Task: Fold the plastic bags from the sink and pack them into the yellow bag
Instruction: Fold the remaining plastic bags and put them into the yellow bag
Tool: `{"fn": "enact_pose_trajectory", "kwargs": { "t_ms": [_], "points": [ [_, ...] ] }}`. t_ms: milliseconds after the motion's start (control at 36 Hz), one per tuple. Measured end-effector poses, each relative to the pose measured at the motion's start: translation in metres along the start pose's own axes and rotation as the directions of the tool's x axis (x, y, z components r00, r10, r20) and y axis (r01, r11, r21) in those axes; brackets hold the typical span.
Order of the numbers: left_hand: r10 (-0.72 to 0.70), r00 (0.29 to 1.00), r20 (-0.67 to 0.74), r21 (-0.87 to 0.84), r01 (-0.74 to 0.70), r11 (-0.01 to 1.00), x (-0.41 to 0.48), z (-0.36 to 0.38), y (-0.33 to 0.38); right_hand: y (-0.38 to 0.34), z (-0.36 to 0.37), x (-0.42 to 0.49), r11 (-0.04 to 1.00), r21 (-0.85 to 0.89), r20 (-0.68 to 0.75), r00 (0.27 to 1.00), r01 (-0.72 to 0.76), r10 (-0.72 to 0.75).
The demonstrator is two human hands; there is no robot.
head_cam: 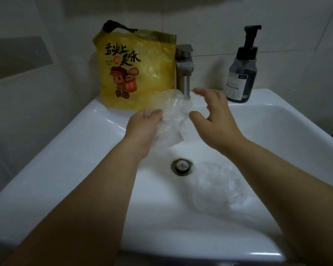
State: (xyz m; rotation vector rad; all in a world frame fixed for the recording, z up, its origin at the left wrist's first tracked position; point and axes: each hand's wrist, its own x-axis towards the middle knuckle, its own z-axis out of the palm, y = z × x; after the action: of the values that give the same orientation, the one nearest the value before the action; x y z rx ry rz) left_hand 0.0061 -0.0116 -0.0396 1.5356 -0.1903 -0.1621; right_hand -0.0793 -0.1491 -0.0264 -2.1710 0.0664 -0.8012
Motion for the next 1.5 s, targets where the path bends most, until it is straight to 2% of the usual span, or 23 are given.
{"fn": "enact_pose_trajectory", "kwargs": {
  "t_ms": [56, 139, 194, 306, 389, 444, 556, 639, 667, 722, 778, 833, 889, 944, 1028, 1083, 1167, 1250, 1306, 1361, 1417, 1500],
  "points": [
    [-0.002, 0.999, -0.033, 0.002, 0.002, 1.0, 0.001, 0.001, 0.001, -0.001, -0.002, 0.002, 1.0, 0.015, 0.133, 0.991, 0.003, -0.005],
    [-0.008, 1.0, -0.004, 0.014, 0.008, 1.0, -0.001, 0.003, 0.001, 0.001, 0.005, -0.003, 0.997, -0.08, 0.396, 0.918, 0.0, 0.032],
    [-0.016, 0.998, 0.06, 0.012, 0.016, 1.0, -0.004, 0.004, 0.001, 0.006, 0.014, -0.006, 0.985, -0.166, 0.415, 0.91, 0.056, 0.018],
    [-0.061, 0.982, 0.18, -0.022, 0.066, 0.998, -0.01, 0.006, 0.006, 0.007, 0.013, -0.002, 0.983, -0.174, 0.26, 0.966, 0.062, -0.015],
    [-0.085, 0.97, 0.226, -0.042, 0.097, 0.994, -0.013, 0.006, 0.007, 0.006, 0.01, 0.003, 0.989, 0.023, 0.176, 0.975, -0.145, 0.138],
    [-0.111, 0.974, 0.198, -0.029, 0.119, 0.992, -0.012, 0.004, 0.007, 0.008, 0.009, 0.009, 0.922, 0.222, 0.141, 0.946, -0.318, 0.292],
    [-0.189, 0.982, 0.027, 0.231, 0.178, 0.956, -0.004, -0.004, 0.001, 0.003, -0.007, 0.017, 0.651, 0.604, 0.09, 0.851, -0.46, 0.518],
    [-0.113, 0.988, -0.108, 0.484, 0.152, 0.862, -0.004, -0.006, -0.004, 0.005, -0.018, 0.018, 0.459, 0.758, 0.103, 0.779, -0.464, 0.619],
    [-0.049, 0.992, -0.117, 0.471, 0.098, 0.877, -0.003, -0.006, -0.004, 0.005, -0.019, 0.018, 0.434, 0.767, 0.116, 0.768, -0.472, 0.63],
    [0.002, 0.998, -0.069, 0.301, 0.019, 0.953, -0.006, -0.002, 0.002, 0.007, -0.015, 0.017, 0.445, 0.728, 0.15, 0.755, -0.521, 0.639],
    [0.004, 0.996, 0.087, 0.101, -0.013, 0.995, -0.015, 0.004, 0.014, 0.004, -0.01, 0.016, 0.462, 0.685, 0.213, 0.761, -0.563, 0.612],
    [-0.038, 0.968, 0.248, 0.112, 0.01, 0.994, -0.018, 0.007, 0.012, 0.001, -0.006, 0.014, 0.507, 0.648, 0.256, 0.789, -0.569, 0.558],
    [-0.069, 0.939, 0.336, 0.266, -0.024, 0.964, -0.022, 0.01, 0.005, -0.003, -0.004, 0.013, 0.543, 0.631, 0.265, 0.812, -0.554, 0.521],
    [-0.051, 0.954, 0.296, 0.316, -0.047, 0.948, -0.021, 0.012, 0.001, -0.003, -0.003, 0.013, 0.563, 0.622, 0.234, 0.815, -0.544, 0.529],
    [-0.067, 0.97, 0.233, 0.066, 0.053, 0.996, -0.018, 0.011, 0.007, 0.001, -0.005, 0.016, 0.56, 0.646, 0.182, 0.817, -0.518, 0.546],
    [-0.06, 0.976, 0.207, 0.061, 0.049, 0.997, -0.013, 0.008, 0.008, 0.003, -0.007, 0.017, 0.579, 0.633, 0.153, 0.816, -0.515, 0.558],
    [-0.101, 0.975, 0.199, 0.028, 0.097, 0.995, -0.011, 0.004, 0.009, 0.009, -0.008, 0.02, 0.697, 0.5, 0.063, 0.824, -0.514, 0.563],
    [-0.168, 0.965, 0.201, -0.184, 0.206, 0.961, -0.01, -0.003, 0.016, 0.013, -0.011, 0.017, 0.778, 0.344, 0.103, 0.845, -0.526, 0.525],
    [-0.211, 0.959, 0.188, -0.308, 0.261, 0.915, -0.009, -0.008, 0.021, 0.012, -0.013, 0.015, 0.722, 0.359, 0.22, 0.805, -0.592, 0.551],
    [-0.249, 0.952, 0.177, -0.367, 0.298, 0.881, -0.007, -0.012, 0.023, 0.008, -0.016, 0.015, 0.58, 0.444, 0.34, 0.727, -0.683, 0.596],
    [-0.275, 0.942, 0.191, -0.367, 0.328, 0.87, -0.008, -0.013, 0.024, 0.004, -0.02, 0.015, 0.437, 0.526, 0.43, 0.672, -0.729, 0.603],
    [-0.274, 0.946, 0.173, -0.363, 0.319, 0.875, -0.008, -0.017, 0.025, 0.003, -0.025, 0.017, 0.306, 0.611, 0.468, 0.645, -0.73, 0.604]
  ]
}}
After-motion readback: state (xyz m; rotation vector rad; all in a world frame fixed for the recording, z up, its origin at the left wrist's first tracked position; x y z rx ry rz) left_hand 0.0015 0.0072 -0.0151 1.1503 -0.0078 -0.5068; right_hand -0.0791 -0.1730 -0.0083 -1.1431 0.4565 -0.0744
